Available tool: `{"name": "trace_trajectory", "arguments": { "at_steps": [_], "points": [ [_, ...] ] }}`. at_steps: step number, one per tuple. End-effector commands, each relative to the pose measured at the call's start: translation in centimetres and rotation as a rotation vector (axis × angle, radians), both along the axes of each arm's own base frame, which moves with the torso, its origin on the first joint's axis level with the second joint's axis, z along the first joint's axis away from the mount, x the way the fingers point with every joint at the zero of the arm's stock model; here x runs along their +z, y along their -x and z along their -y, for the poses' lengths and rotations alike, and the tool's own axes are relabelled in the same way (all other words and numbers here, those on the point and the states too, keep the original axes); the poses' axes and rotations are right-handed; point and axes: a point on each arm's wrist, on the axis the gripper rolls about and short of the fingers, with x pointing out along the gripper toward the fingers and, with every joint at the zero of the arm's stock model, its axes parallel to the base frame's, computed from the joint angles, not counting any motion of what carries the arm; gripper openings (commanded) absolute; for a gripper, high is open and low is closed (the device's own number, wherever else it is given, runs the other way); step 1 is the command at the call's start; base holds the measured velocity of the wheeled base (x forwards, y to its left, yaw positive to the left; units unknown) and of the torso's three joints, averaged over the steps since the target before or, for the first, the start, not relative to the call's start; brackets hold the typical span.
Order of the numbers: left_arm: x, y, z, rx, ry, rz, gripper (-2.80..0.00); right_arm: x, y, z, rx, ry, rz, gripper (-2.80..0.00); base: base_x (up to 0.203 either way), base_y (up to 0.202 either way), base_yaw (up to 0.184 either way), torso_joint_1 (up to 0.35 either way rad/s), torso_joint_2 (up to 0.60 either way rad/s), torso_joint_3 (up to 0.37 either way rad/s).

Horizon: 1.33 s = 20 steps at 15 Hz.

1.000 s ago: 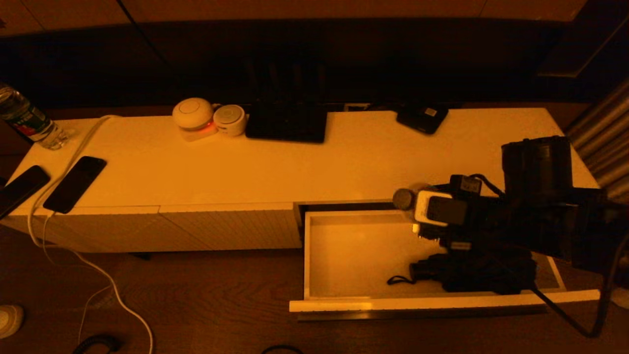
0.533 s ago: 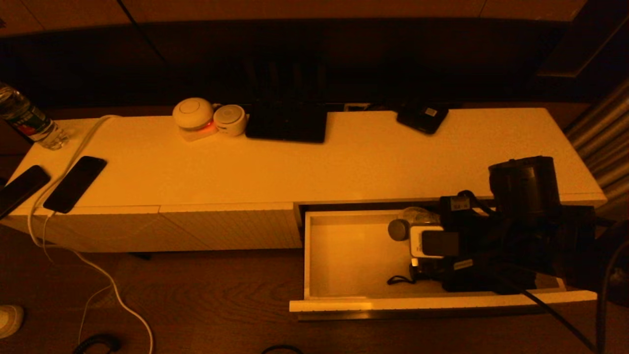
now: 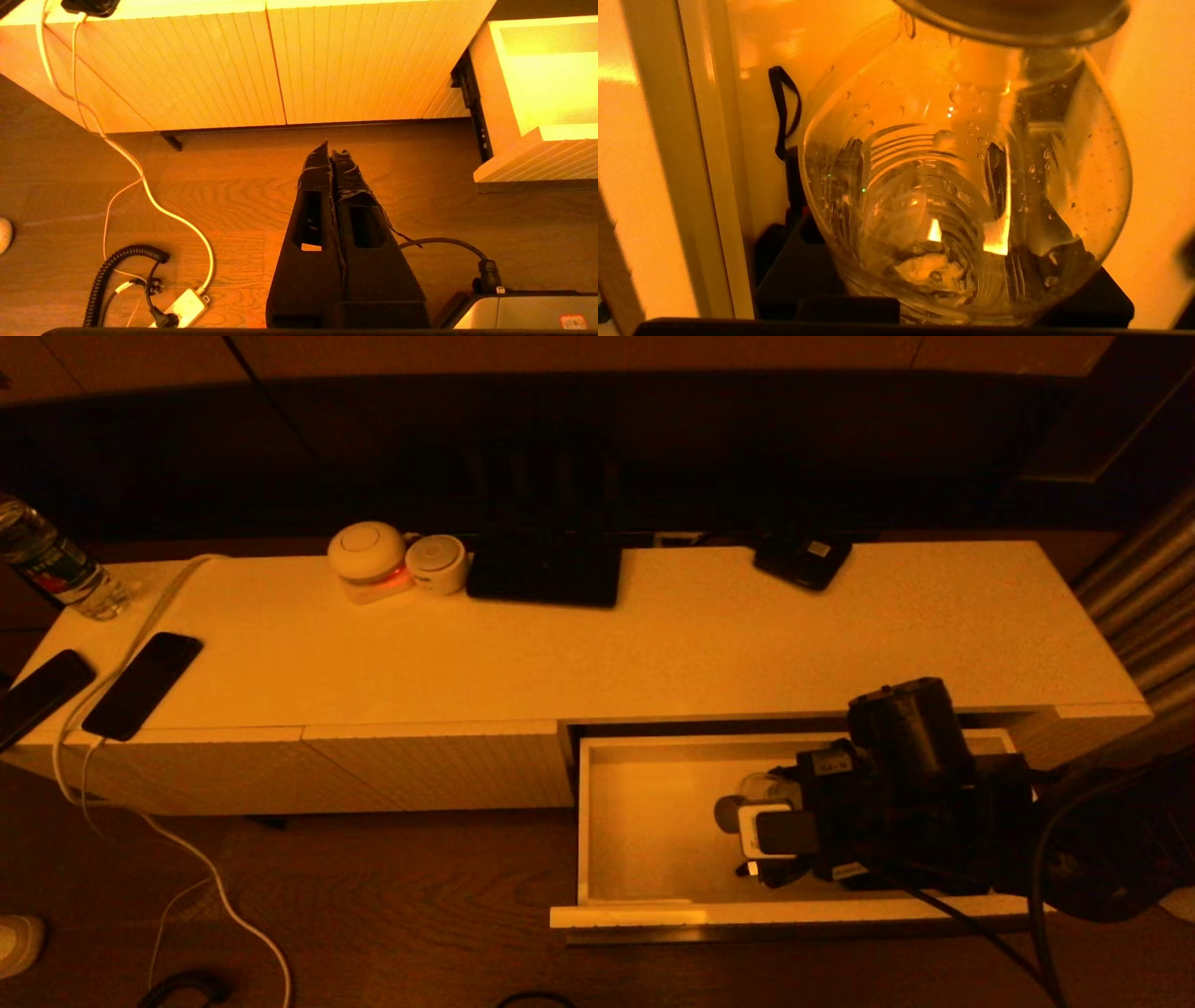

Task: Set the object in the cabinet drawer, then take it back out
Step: Put the mineral water in the drawer

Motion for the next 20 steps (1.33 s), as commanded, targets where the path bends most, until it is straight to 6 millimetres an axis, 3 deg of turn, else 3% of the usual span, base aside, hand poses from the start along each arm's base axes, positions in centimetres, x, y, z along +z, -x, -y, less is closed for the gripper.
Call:
{"name": "trace_trajectory", "arguments": {
  "at_steps": [1, 4, 14, 20],
  "points": [
    [0.0, 0.0, 0.0, 0.0, 0.0, 0.0, -2.8, -1.0, -0.8, -0.4, 0.002, 0.02, -0.02, -2.8, 0.0, 0.0, 0.0, 0.0, 0.0, 0.0],
    [0.0, 0.0, 0.0, 0.0, 0.0, 0.0, -2.8, -0.8, -1.3, -0.6, -0.005, 0.024, -0.024, -2.8, 0.0, 0.0, 0.0, 0.0, 0.0, 0.0],
    [0.0, 0.0, 0.0, 0.0, 0.0, 0.0, -2.8, -2.5, -2.0, 0.4, -0.075, 0.111, -0.122, -2.8, 0.0, 0.0, 0.0, 0.0, 0.0, 0.0],
    [0.0, 0.0, 0.0, 0.0, 0.0, 0.0, -2.8, -3.6, -2.9, 0.0, -0.079, 0.122, -0.138, -2.8, 0.0, 0.0, 0.0, 0.0, 0.0, 0.0]
  ]
}}
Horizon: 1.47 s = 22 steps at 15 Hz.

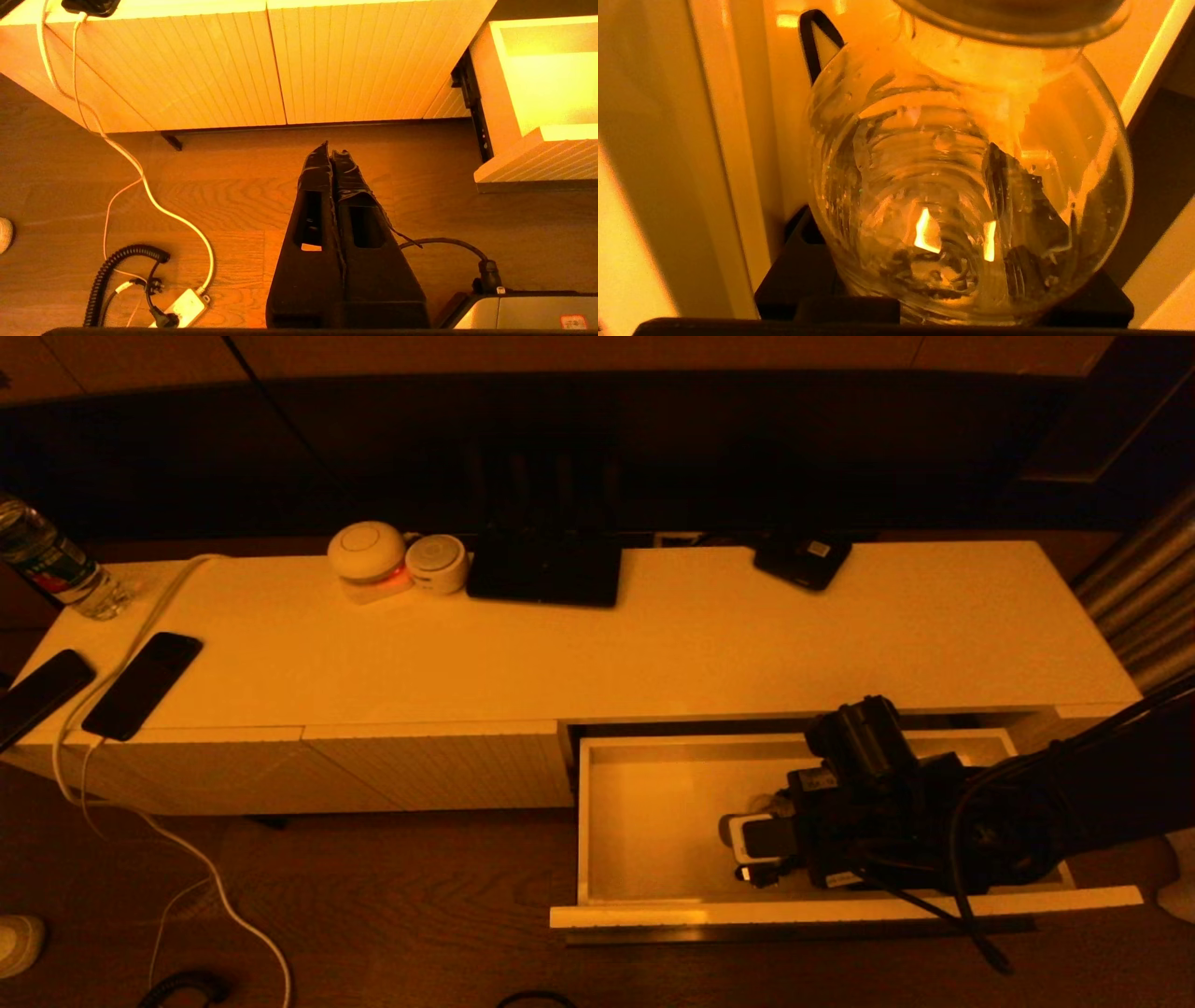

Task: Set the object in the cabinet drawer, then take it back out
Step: Put the mineral water in the drawer

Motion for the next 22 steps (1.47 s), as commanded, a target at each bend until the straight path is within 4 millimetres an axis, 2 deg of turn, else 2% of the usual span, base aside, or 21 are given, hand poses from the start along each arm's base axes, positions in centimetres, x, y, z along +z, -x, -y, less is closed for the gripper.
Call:
{"name": "trace_trajectory", "arguments": {
  "at_steps": [1, 6, 7, 17, 20, 22],
  "points": [
    [0.0, 0.0, 0.0, 0.0, 0.0, 0.0, -2.8, -0.6, -0.3, -0.2, 0.006, 0.012, -0.011, -2.8, 0.0, 0.0, 0.0, 0.0, 0.0, 0.0],
    [0.0, 0.0, 0.0, 0.0, 0.0, 0.0, -2.8, -0.7, -0.8, -1.0, -0.001, 0.012, 0.01, -2.8, 0.0, 0.0, 0.0, 0.0, 0.0, 0.0],
    [0.0, 0.0, 0.0, 0.0, 0.0, 0.0, -2.8, -0.4, -0.9, -1.3, -0.008, -0.005, 0.018, 0.0, 0.0, 0.0, 0.0, 0.0, 0.0, 0.0],
    [0.0, 0.0, 0.0, 0.0, 0.0, 0.0, -2.8, -0.6, -1.5, -2.6, -0.031, -0.051, 0.022, 0.0, 0.0, 0.0, 0.0, 0.0, 0.0, 0.0],
    [0.0, 0.0, 0.0, 0.0, 0.0, 0.0, -2.8, 1.1, -1.4, -2.8, -0.055, -0.111, 0.059, 0.0, 0.0, 0.0, 0.0, 0.0, 0.0, 0.0],
    [0.0, 0.0, 0.0, 0.0, 0.0, 0.0, -2.8, 3.6, -0.6, -2.3, -0.059, -0.142, 0.108, 0.0, 0.0, 0.0, 0.0, 0.0, 0.0, 0.0]
  ]
}}
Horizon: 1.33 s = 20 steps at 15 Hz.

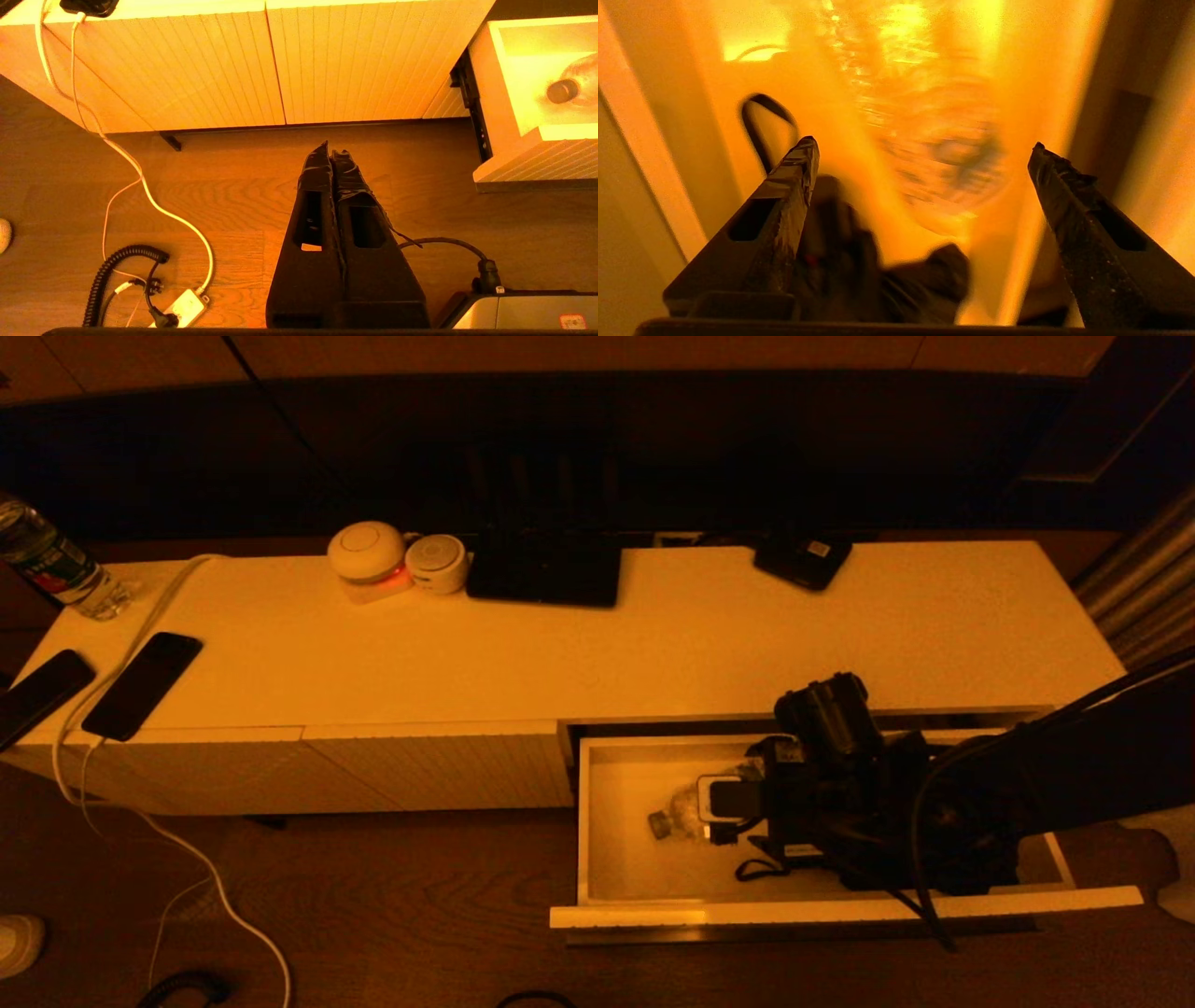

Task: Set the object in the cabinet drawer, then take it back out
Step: Put the mineral water in the drawer, then close the drawer

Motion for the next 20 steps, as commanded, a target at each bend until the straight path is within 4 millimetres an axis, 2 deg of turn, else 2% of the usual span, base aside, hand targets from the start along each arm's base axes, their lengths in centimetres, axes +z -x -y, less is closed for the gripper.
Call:
{"name": "trace_trajectory", "arguments": {
  "at_steps": [1, 5, 8, 9, 16, 20],
  "points": [
    [0.0, 0.0, 0.0, 0.0, 0.0, 0.0, -2.8, 2.6, 0.9, 0.7, -0.002, -0.025, 0.057, 0.0, 0.0, 0.0, 0.0, 0.0, 0.0, 0.0],
    [0.0, 0.0, 0.0, 0.0, 0.0, -0.001, -2.8, 5.9, 3.3, 2.8, -0.024, -0.046, 0.092, 0.0, 0.0, 0.0, 0.0, 0.0, 0.0, 0.0],
    [0.0, 0.0, 0.0, 0.0, 0.0, 0.0, -2.8, 7.8, 6.0, 5.0, -0.049, -0.057, 0.1, 0.0, 0.0, 0.0, 0.0, 0.0, 0.0, 0.0],
    [0.0, 0.0, 0.0, 0.0, 0.0, 0.0, -2.8, 8.0, 7.1, 5.7, -0.063, -0.066, 0.088, -2.8, 0.0, 0.0, 0.0, 0.0, 0.0, 0.0],
    [0.0, 0.0, 0.0, 0.0, 0.0, 0.0, -2.8, 7.1, 14.3, 9.2, -0.143, -0.186, 0.032, -2.8, 0.0, 0.0, 0.0, 0.0, 0.0, 0.0],
    [0.0, 0.0, 0.0, 0.0, 0.0, 0.0, -2.8, 4.5, 18.3, 10.6, -0.032, -0.192, -0.088, -2.8, 0.0, 0.0, 0.0, 0.0, 0.0, 0.0]
  ]
}}
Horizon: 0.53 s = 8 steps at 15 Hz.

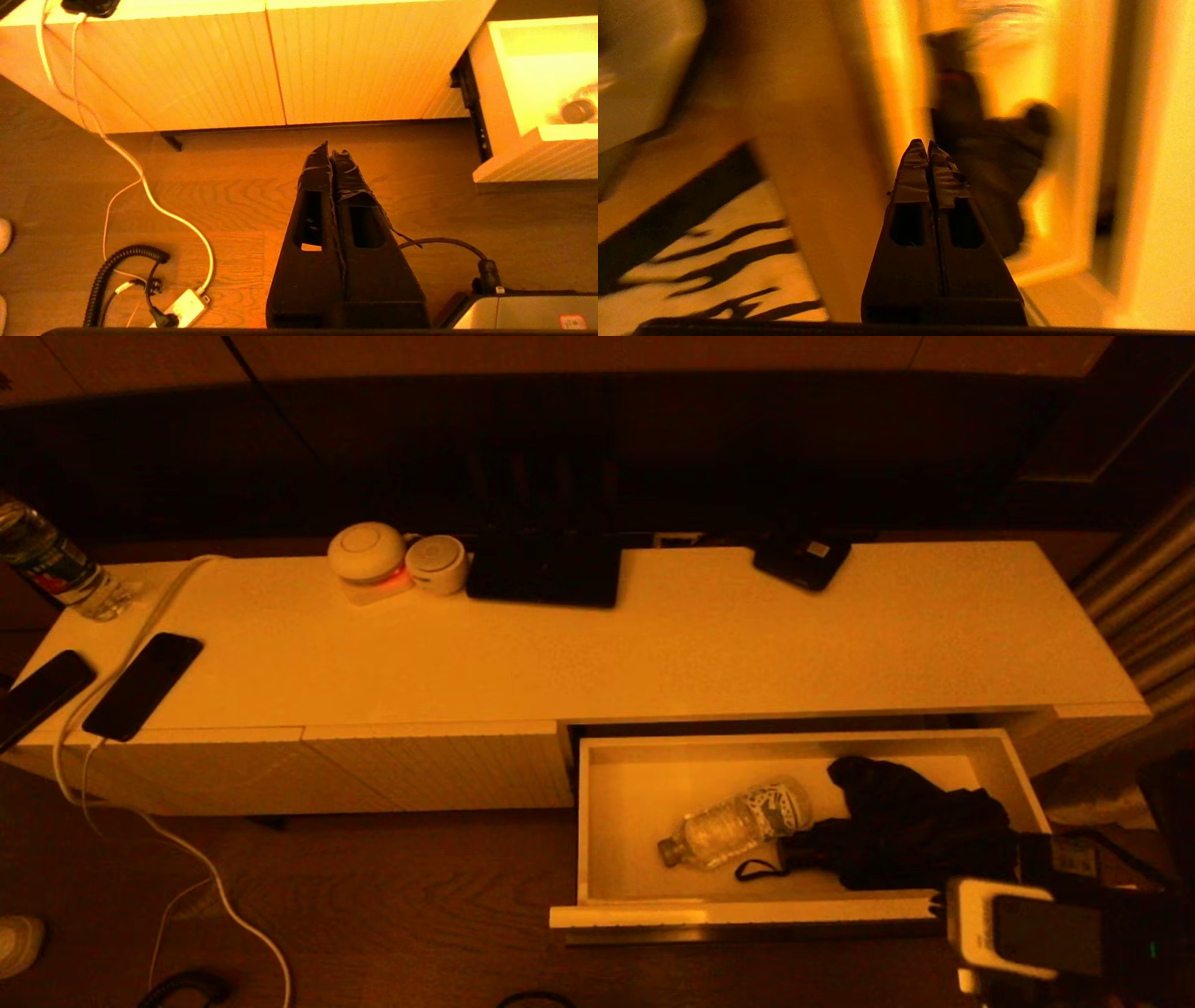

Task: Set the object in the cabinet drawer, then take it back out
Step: Close the drawer

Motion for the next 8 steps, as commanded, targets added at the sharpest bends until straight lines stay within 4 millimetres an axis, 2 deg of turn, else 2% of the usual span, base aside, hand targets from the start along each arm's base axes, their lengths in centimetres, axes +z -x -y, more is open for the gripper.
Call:
{"name": "trace_trajectory", "arguments": {
  "at_steps": [1, 5, 8],
  "points": [
    [0.0, 0.0, 0.0, 0.001, 0.0, 0.0, -2.8, -0.9, 1.8, 0.8, 0.043, -0.005, -0.017, -2.8, 0.0, 0.0, 0.0, 0.0, 0.0, 0.0],
    [0.0, 0.0, 0.0, 0.001, 0.0, 0.0, -2.8, -3.7, 1.9, 0.7, 0.085, 0.047, -0.148, -2.8, 0.0, 0.0, 0.0, 0.0, 0.0, 0.0],
    [0.0, 0.0, 0.0, 0.001, 0.0, 0.0, -2.8, -5.1, 0.9, 0.2, 0.083, 0.086, -0.23, -2.8, 0.0, 0.0, 0.0, 0.0, 0.0, 0.0]
  ]
}}
